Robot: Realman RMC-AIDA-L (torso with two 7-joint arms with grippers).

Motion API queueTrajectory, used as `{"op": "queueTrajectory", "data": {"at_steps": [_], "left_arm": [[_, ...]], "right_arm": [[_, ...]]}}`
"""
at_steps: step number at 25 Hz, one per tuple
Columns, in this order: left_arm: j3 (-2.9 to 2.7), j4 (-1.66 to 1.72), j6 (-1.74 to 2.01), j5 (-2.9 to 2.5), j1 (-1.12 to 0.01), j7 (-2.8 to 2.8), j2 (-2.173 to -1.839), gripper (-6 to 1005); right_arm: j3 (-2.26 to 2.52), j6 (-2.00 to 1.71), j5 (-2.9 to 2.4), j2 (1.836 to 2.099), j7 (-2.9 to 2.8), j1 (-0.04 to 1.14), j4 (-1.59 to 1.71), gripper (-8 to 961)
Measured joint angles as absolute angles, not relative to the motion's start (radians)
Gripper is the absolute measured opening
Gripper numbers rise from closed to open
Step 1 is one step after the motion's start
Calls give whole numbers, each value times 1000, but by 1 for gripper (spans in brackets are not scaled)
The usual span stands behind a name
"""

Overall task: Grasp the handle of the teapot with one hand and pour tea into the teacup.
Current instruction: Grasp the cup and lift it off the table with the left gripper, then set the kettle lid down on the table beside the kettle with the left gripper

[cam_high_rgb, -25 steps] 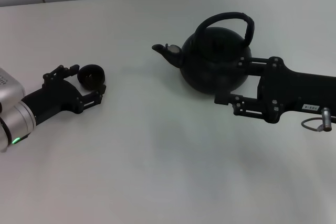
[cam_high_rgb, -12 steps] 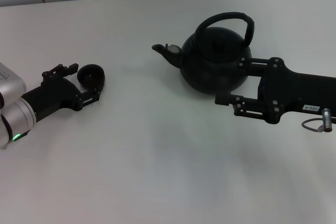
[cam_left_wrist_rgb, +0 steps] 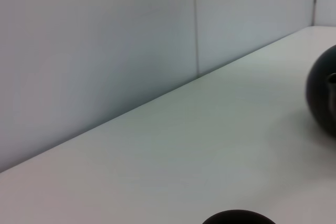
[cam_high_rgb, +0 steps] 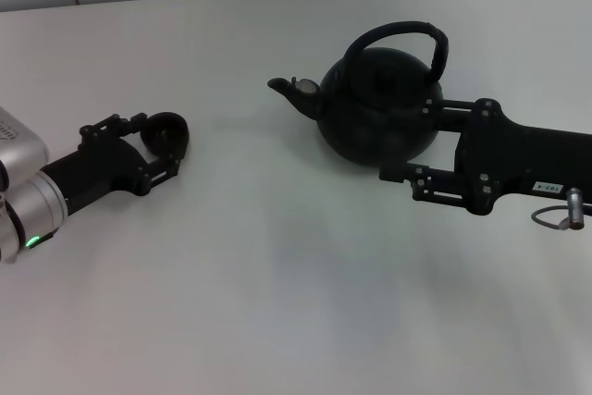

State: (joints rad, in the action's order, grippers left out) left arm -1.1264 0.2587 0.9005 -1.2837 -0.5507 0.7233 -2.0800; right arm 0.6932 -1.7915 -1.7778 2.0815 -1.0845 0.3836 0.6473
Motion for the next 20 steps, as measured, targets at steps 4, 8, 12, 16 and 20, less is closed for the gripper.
{"op": "queueTrajectory", "data": {"at_steps": [4, 8, 12, 16, 20], "left_arm": [[-1165, 272, 935, -1284, -551, 750, -2080, 685], [-1227, 299, 951, -1284, -552, 796, -2080, 685], [-1323, 341, 954, -1284, -551, 848, -2080, 685], [-1423, 376, 954, -1262, -549, 867, -2080, 686], [-1509, 395, 945, -1178, -544, 861, -2080, 686]], "right_arm": [[693, -1791, -1778, 2081, -1085, 385, 647, 590], [693, -1791, -1778, 2082, -1084, 385, 647, 591], [693, -1793, -1778, 2082, -1084, 379, 647, 592], [693, -1797, -1778, 2082, -1085, 375, 647, 591], [693, -1800, -1778, 2082, -1085, 366, 647, 590]]}}
